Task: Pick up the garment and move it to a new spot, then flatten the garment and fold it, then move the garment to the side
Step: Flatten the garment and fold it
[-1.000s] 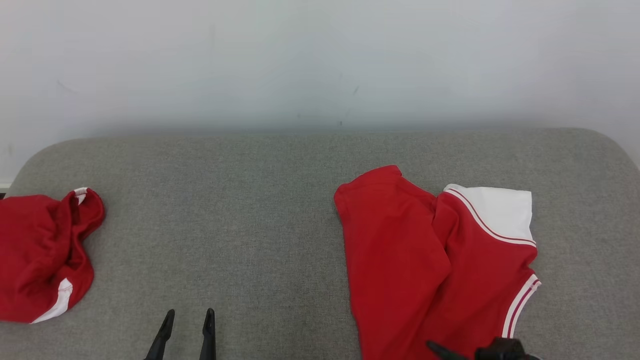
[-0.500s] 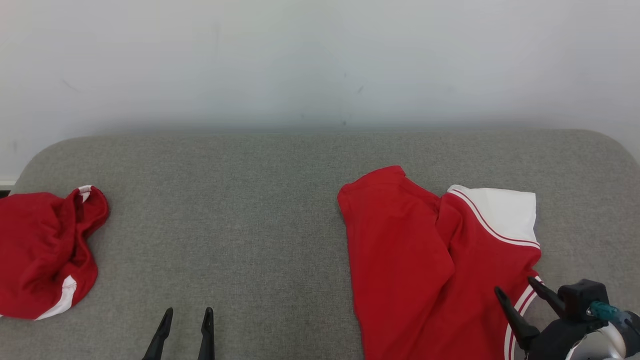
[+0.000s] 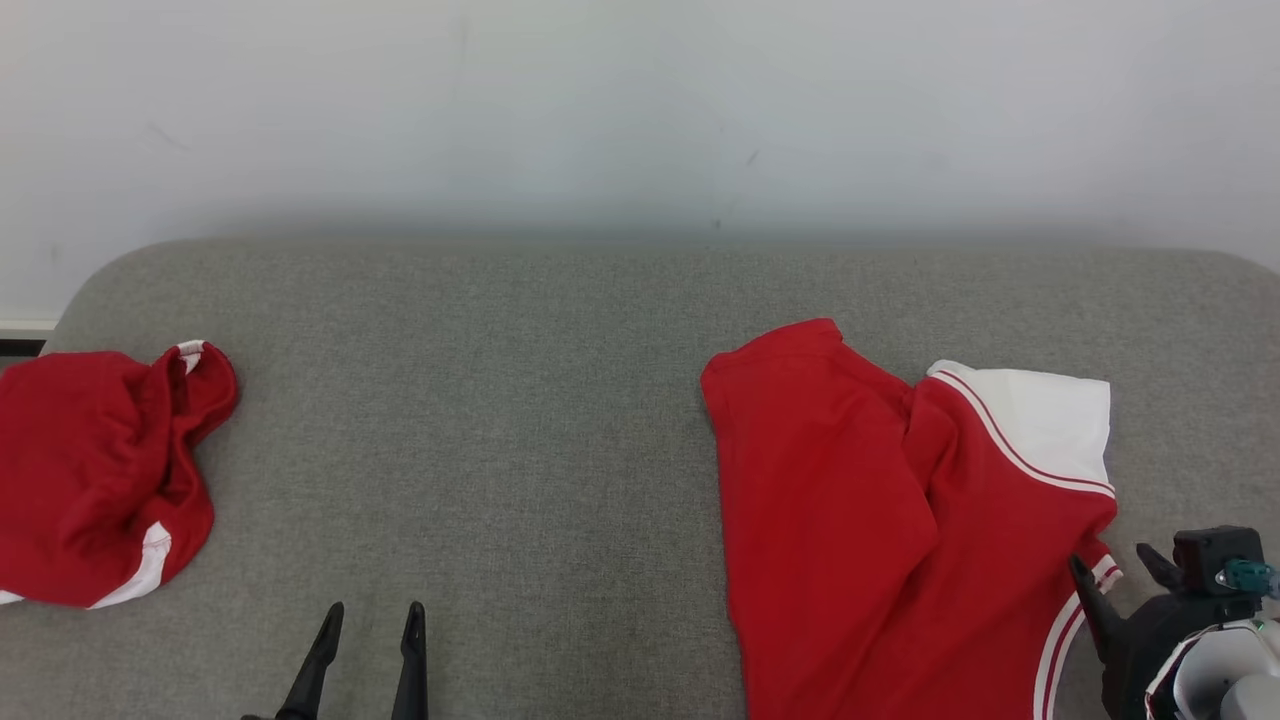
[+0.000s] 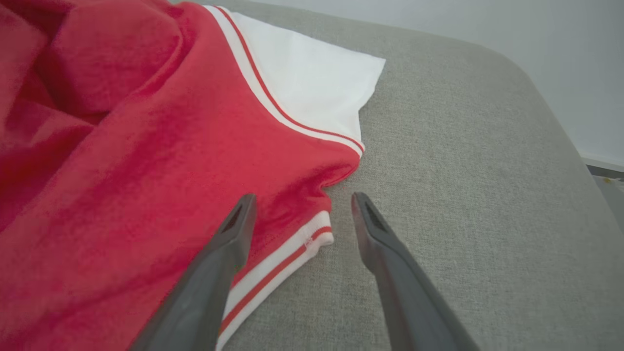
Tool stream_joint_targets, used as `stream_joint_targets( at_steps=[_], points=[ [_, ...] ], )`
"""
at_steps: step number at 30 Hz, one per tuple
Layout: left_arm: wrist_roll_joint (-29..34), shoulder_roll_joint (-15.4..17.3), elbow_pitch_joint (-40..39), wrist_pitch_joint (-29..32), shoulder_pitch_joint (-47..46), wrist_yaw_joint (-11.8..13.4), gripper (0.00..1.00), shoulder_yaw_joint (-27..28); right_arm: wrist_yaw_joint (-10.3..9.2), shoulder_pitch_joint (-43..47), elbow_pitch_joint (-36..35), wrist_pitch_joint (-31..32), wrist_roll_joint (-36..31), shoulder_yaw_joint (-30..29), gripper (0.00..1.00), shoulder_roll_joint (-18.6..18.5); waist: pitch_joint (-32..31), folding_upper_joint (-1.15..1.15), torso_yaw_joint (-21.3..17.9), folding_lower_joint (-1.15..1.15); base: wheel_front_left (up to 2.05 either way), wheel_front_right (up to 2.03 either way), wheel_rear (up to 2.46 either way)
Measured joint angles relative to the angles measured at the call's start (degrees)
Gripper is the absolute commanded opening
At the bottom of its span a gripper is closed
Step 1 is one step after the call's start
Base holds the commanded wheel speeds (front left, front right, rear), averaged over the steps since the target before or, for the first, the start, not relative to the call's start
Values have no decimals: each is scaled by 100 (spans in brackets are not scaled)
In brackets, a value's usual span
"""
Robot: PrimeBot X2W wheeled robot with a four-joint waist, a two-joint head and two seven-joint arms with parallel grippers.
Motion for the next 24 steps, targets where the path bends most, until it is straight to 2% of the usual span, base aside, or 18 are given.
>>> stream_joint_targets(
  at_steps=[8,9,11,18,24],
  points=[
    [0,0,-14,0,-41,0,100,14,0,-327,777,52,-40,62,100,144,161,0,48,0,0,0,0],
    [0,-1,-15,0,-63,0,100,10,0,-371,847,51,-22,79,89,156,181,0,50,0,0,0,0],
    [0,0,-18,0,-104,0,100,0,0,-486,987,58,20,133,0,169,225,0,52,0,0,0,0],
    [-7,0,-18,0,-221,0,100,-67,0,-956,1232,45,172,312,0,78,367,0,94,0,0,0,0],
    [-21,-1,-8,0,-289,0,100,-154,1,-1746,1407,-12,36,293,0,-424,490,0,172,0,0,0,0]
  ],
)
